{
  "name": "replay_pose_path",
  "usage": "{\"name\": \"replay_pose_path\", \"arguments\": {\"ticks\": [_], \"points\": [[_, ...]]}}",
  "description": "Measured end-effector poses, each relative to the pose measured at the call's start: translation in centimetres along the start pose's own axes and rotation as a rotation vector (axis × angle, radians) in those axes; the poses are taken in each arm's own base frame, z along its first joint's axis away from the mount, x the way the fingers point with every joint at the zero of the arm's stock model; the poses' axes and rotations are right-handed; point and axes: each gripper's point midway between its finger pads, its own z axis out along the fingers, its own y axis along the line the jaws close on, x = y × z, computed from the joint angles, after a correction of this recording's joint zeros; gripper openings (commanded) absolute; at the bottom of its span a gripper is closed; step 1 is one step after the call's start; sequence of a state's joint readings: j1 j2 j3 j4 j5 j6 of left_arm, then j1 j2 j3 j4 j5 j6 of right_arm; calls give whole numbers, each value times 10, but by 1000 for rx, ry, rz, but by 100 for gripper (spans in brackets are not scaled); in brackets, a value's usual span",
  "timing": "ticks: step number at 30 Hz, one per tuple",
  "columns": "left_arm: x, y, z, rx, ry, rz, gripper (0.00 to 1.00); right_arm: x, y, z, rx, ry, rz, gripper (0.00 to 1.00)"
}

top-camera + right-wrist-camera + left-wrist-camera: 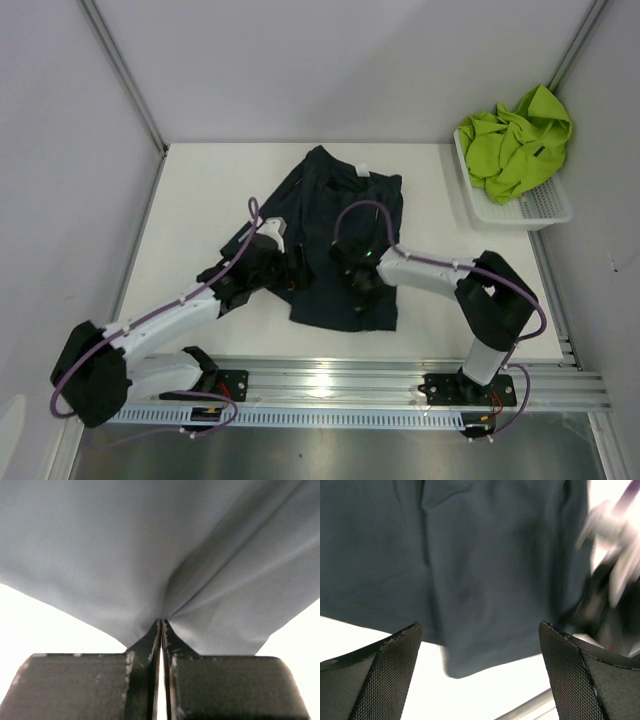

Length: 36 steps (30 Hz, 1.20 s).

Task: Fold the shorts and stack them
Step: Flatten the shorts out

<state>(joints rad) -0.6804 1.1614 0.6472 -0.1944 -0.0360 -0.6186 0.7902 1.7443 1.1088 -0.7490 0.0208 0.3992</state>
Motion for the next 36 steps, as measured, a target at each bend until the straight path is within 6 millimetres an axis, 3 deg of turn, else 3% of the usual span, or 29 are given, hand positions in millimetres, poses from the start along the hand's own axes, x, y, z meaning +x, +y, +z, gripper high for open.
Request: {"name": "replay_pose_path", "arguments": {"ticks": [3,5,6,7,10,13,16,18,24,26,31,34,36], "points": [[-6,4,-23,-8,-44,-1,99,23,70,-13,-46,-54,-114,3],[-7,7,-42,-10,-68,8,99,34,113,-23,-87,-93,-143,22],[-2,14,-51,-23,-65,12,99,37,131,-28,-104,-110,-142,40],[2,20,-59,-35,-71,11,99,36,145,-31,-122,-125,-139,41],[6,31,-78,-56,-103,6,99,29,174,-38,-177,-175,-129,48],[2,27,-84,-25,-136,-12,99,21,176,-44,-211,-191,-117,52],[-9,20,-80,-3,-173,-32,99,8,158,-52,-205,-191,-97,52],[-4,19,-75,0,-154,-26,99,-14,136,-60,-202,-219,-42,50],[32,16,-61,15,-34,36,99,-107,34,-95,-173,-402,218,49],[39,10,-59,32,-18,56,99,-128,-5,-98,-146,-440,300,55],[61,-7,-51,80,29,129,99,-158,-67,-99,-129,-465,426,56],[82,-14,-43,72,85,190,99,-178,-92,-94,-142,-470,478,70],[98,-12,-38,47,132,231,99,-184,-101,-86,-144,-455,488,72]]}}
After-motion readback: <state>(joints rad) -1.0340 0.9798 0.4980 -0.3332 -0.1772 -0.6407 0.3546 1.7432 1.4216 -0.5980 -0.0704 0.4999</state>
